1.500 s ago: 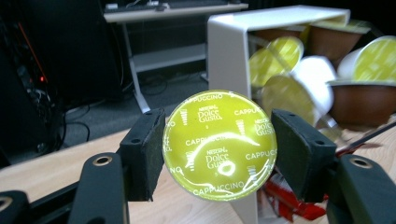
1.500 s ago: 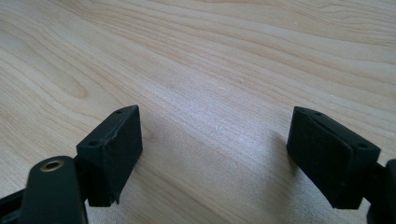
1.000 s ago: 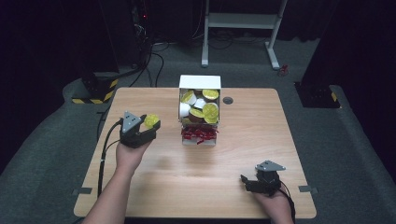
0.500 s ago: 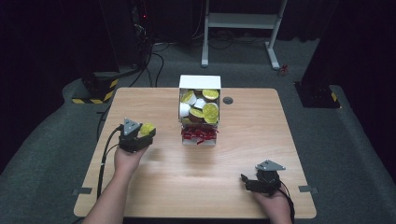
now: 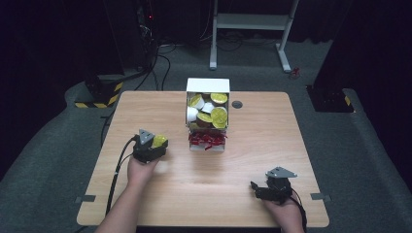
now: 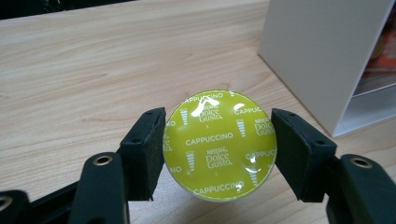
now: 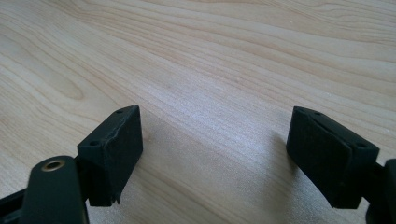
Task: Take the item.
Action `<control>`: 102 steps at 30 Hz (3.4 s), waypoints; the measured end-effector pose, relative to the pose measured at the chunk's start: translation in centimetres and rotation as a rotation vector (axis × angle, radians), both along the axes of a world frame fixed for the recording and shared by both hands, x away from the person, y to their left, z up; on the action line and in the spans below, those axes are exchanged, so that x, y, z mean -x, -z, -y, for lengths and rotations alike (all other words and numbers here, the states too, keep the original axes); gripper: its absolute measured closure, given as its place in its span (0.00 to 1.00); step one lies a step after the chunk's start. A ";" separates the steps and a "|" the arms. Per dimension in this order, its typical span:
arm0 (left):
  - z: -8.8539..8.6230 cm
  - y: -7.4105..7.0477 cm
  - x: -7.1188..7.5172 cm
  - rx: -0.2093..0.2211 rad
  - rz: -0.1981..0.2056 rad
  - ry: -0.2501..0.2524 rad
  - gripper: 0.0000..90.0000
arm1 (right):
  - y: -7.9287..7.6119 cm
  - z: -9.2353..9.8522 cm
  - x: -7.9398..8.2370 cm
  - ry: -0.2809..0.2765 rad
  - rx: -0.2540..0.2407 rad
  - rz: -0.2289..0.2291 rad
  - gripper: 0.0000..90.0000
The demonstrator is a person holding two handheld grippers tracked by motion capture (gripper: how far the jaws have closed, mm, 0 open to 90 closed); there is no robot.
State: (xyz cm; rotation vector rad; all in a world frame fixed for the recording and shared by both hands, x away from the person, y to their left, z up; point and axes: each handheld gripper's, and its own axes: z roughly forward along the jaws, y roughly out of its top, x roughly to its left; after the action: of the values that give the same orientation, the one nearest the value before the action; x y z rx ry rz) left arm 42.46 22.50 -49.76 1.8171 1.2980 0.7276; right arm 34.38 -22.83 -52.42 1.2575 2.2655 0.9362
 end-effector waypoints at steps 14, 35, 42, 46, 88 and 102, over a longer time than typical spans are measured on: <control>-0.1 1.1 -1.1 -0.010 -0.015 -0.024 0.42 | 0.0 0.0 0.0 0.001 0.000 0.001 0.21; 0.3 2.0 -2.1 -0.028 -0.036 -0.025 0.42 | 0.0 0.0 0.0 0.001 -0.001 0.001 0.21; 0.3 1.5 -1.9 0.000 -0.027 -0.026 0.26 | 0.0 0.0 0.0 0.001 0.000 0.001 0.21; 0.1 1.1 -1.7 0.012 -0.027 -0.012 0.23 | 0.0 0.0 0.0 0.001 -0.001 0.001 0.21; -6.0 2.5 9.4 -0.036 -0.175 0.151 0.16 | 0.0 0.0 0.0 0.000 -0.001 0.001 0.21; -5.4 3.2 10.6 -0.064 -0.166 0.204 0.16 | 0.0 0.0 0.0 0.000 -0.001 0.001 0.21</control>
State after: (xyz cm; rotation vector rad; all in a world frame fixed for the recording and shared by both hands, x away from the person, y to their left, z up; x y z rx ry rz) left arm 31.91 27.92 -52.98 2.0621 1.1816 0.5211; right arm 34.39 -22.80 -52.43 1.2573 2.2644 0.9373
